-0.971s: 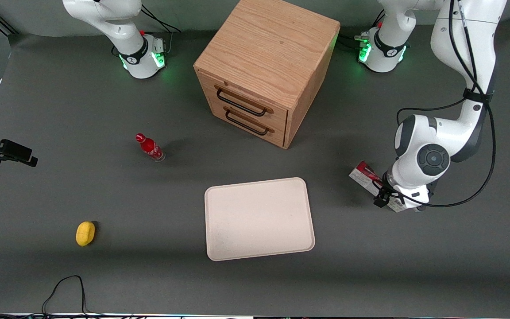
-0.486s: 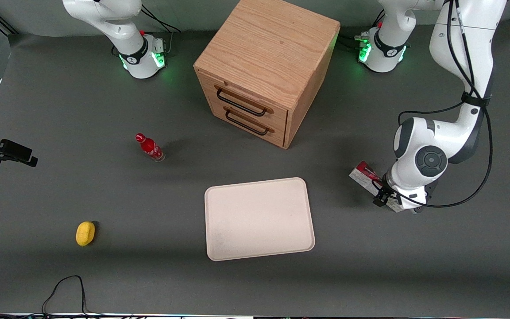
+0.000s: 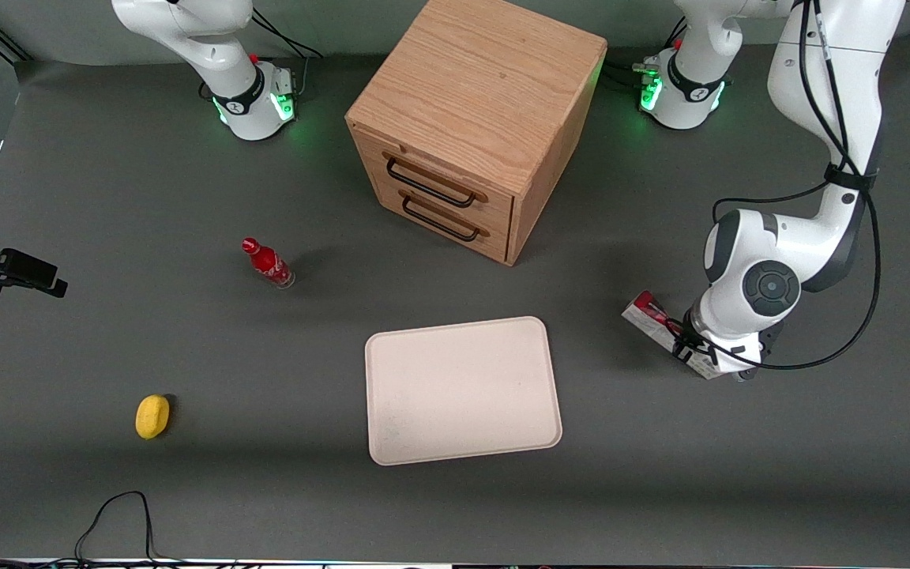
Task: Place red cookie box on tray
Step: 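Close the left gripper on the cookie box's end, then lift the cookie box upright with the left gripper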
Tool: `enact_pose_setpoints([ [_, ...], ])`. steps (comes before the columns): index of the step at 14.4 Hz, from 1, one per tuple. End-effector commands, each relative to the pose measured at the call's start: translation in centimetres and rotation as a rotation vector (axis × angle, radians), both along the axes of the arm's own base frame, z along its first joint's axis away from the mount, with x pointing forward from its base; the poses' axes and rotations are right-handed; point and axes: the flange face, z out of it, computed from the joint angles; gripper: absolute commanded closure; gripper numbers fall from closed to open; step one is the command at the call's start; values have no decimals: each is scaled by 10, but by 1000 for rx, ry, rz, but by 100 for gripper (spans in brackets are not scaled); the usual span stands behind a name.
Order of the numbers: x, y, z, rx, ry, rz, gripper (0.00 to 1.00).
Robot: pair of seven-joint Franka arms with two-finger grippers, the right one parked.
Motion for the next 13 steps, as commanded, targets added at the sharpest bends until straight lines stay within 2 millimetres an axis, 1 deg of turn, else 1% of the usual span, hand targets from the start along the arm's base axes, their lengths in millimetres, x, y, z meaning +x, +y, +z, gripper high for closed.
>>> enact_pose_setpoints([
  [1,-3,2,16,9,2,-14,100],
  [2,-3,2,17,10,2,-14,100],
  [3,-3,2,22,10,-1,-14,100],
  [4,0,2,34,9,-13,-14,100],
  [6,5,3,73,9,-5,-50,100],
  [7,9,5,101,10,2,-59,100],
  [8,12,12,129,13,15,-46,100],
  [10,21,14,198,-7,30,-19,100],
  [11,24,15,237,-17,32,-9,100],
  [13,24,29,308,-49,27,20,100],
])
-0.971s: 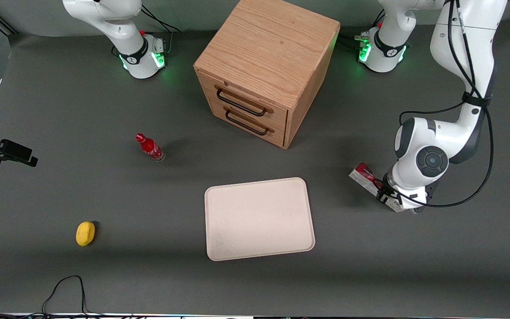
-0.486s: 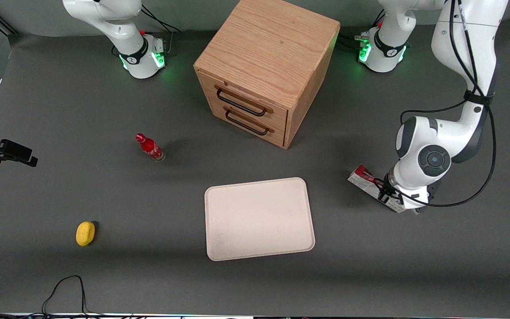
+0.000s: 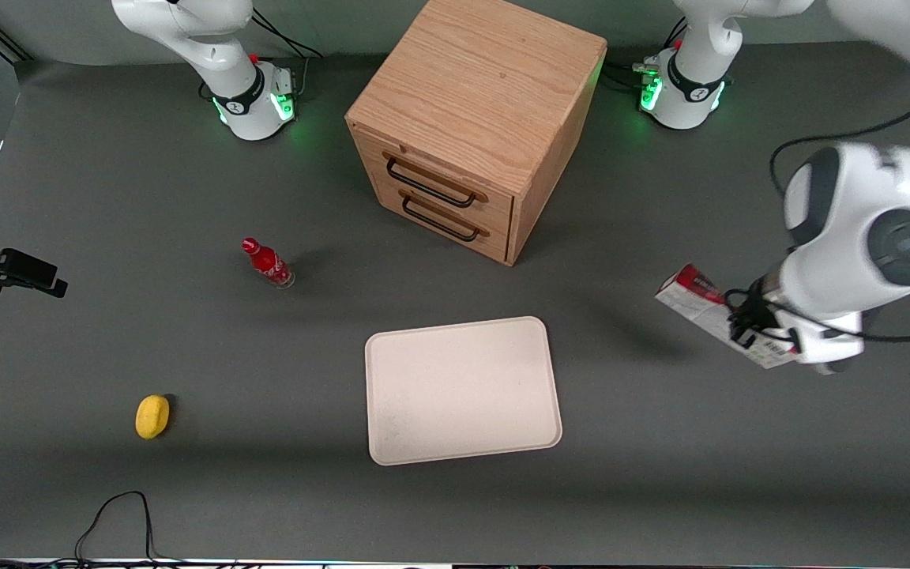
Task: Place red cookie box on tray
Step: 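Lift the cookie box upright with the left gripper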
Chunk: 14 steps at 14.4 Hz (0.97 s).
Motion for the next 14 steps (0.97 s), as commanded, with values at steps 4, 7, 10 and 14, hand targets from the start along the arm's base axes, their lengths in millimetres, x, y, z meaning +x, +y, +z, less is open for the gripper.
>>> enact_pose_setpoints([
  [4,-5,16,142,-57,-49,17,100],
  [7,1,-3,143,-72,-71,-119,100],
  [10,22,-38,137,-112,-99,-292,100],
  [14,27,-120,112,-171,-104,-583,100],
])
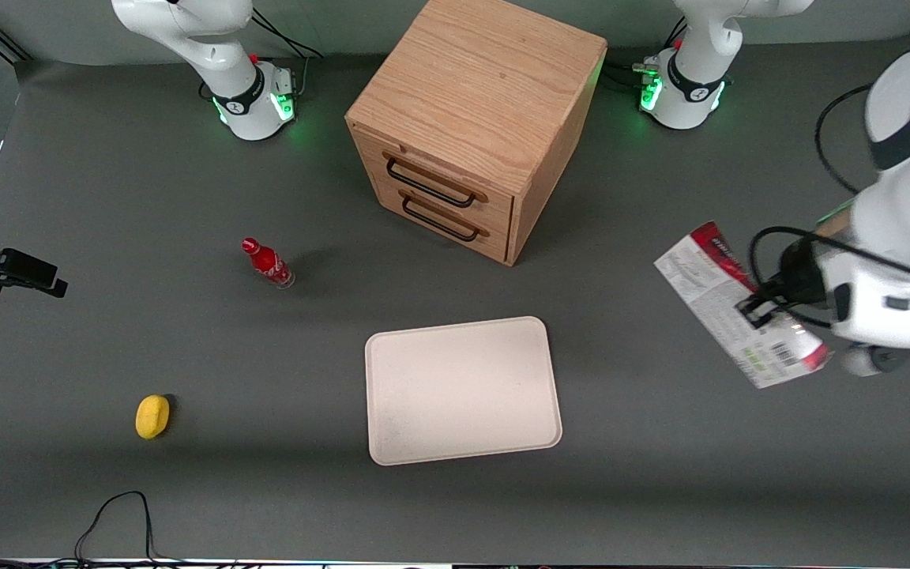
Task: Place red cookie box on tray
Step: 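Lift the cookie box upright with the left gripper, then carry the cookie box over the cream tray and lower it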
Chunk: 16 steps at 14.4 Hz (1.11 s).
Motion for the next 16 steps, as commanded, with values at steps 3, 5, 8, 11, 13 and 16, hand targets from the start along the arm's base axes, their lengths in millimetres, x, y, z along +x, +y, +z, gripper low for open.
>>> enact_pose_setpoints([
  [3,-9,-113,-30,-6,-19,-294,100],
  [5,-20,-150,-40,7,-20,-351,100],
  [8,-34,-187,-50,-1,-20,-492,100],
  [11,-39,-201,-58,7,-14,-510,100],
  [13,-28,-203,-81,6,-16,-503,100],
  [16,-8,-209,-142,25,-8,-489,100],
])
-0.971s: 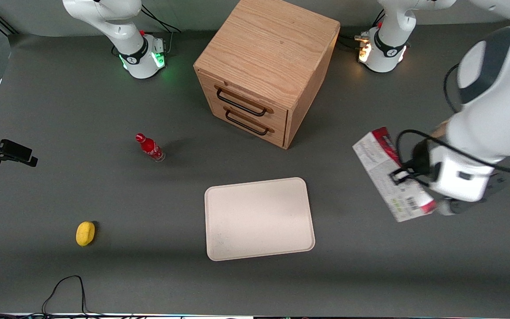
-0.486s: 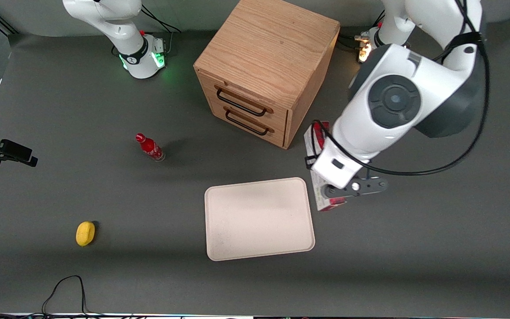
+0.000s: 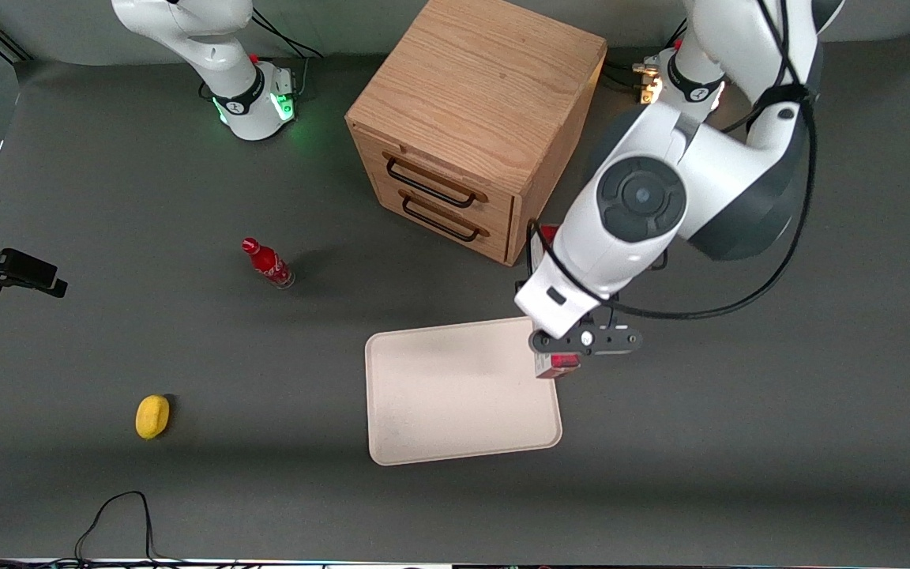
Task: Place red cookie box on tray
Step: 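Carry the cookie box over the cream tray and lower it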
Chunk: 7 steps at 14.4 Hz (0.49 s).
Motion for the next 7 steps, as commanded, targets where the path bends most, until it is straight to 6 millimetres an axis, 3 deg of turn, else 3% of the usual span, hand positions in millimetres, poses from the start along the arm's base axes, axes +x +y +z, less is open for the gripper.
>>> enact_pose_setpoints([
  [1,17,-8,-50,28,-13,-14,100],
  [7,35,-17,-157,52,-22,4,100],
])
